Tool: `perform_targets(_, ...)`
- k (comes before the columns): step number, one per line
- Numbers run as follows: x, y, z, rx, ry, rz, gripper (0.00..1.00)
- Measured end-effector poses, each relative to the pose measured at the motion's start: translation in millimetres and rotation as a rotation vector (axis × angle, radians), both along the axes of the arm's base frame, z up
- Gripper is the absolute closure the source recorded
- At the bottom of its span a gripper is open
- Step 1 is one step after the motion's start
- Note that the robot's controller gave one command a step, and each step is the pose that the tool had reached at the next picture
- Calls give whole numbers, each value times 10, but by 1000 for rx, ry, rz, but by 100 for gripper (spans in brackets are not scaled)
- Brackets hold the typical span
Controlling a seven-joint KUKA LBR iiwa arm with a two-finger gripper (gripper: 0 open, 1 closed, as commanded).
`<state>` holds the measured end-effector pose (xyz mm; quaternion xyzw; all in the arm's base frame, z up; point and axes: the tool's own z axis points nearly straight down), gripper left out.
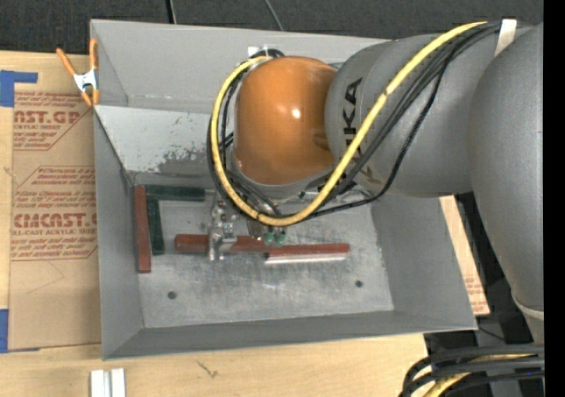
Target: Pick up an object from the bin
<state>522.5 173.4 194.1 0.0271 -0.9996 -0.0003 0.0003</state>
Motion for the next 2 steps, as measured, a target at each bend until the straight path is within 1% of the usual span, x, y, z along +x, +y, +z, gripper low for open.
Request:
perform_targets(1,-1,0,-1,0,0,0,100)
perform_targets(2,52,-106,408,-1,2,94,100)
